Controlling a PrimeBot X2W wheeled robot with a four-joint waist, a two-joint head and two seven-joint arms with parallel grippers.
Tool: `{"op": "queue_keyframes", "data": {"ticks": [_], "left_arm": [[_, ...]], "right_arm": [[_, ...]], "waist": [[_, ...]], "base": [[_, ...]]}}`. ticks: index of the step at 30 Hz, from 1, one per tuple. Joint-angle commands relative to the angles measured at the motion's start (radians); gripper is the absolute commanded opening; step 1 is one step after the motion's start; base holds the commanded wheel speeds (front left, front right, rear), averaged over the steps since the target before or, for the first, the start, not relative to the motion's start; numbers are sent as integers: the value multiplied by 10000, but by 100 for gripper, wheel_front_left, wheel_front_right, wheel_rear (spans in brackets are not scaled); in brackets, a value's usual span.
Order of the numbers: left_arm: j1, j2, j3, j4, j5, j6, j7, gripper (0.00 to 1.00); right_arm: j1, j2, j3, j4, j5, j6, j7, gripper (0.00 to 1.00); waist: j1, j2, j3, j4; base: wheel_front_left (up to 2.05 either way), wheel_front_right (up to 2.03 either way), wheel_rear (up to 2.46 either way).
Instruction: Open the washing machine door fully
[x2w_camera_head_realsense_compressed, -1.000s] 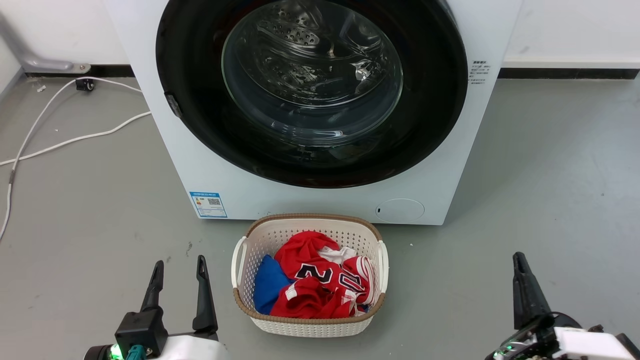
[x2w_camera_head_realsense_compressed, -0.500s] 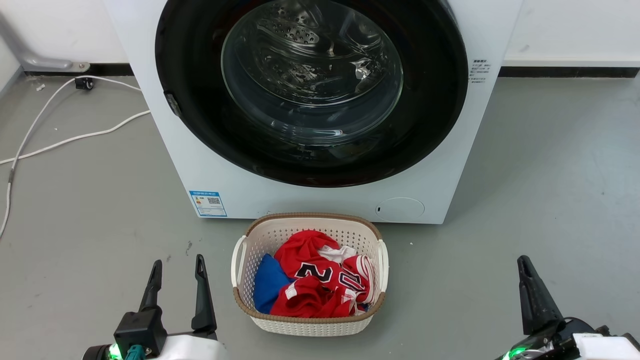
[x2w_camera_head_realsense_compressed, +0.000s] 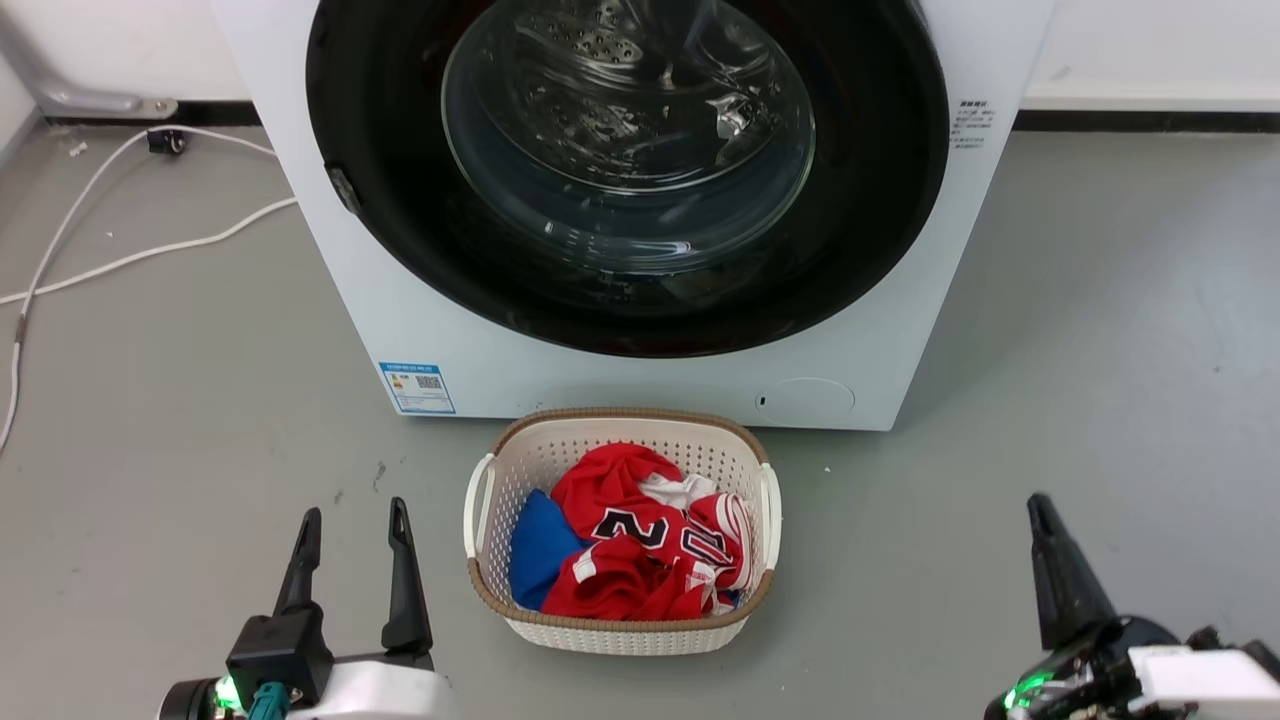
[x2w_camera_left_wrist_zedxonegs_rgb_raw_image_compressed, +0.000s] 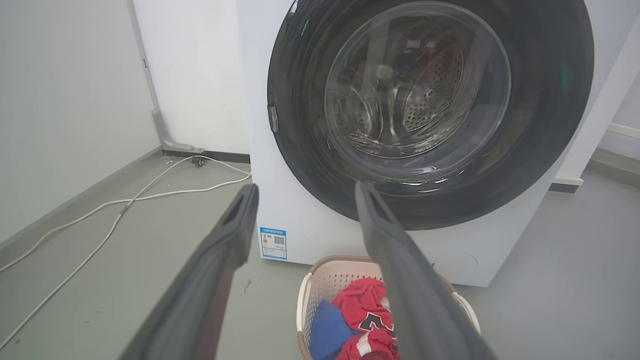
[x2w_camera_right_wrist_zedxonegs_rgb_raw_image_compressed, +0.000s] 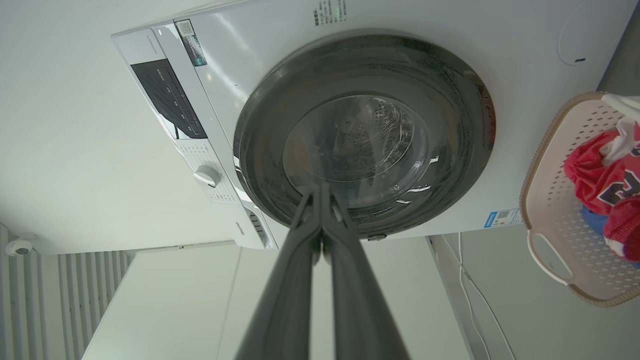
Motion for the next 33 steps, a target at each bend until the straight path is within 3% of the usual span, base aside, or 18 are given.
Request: {"op": "queue_keyframes", "data": {"ticks": [1,10,16,33], "left_arm": [[-155,-11,44,-74,83,7,-28,100],[-840,-11,14,-214,183,-58,-28,100],[-1602,-11,41,-379,325,-187,-26,100],[-3245,-12,-111,-625,536,-558,-28,100]], "right_arm": [[-386,4,-109,43,-194,4,-5,0],[-2439,-280,-1236,634,-890,4,294,0],[-5016,-1018,-2055,1683,-980,4,830,0],[-10576,-2824,-1674,4923,-1191,4,2767,0]], "waist": [[0,-1,159,-10],[0,-1,1036,48],[0,-1,2176,99],[0,-1,4542,450]], "base": [[0,0,0],[0,0,0],[0,0,0],[0,0,0]]}}
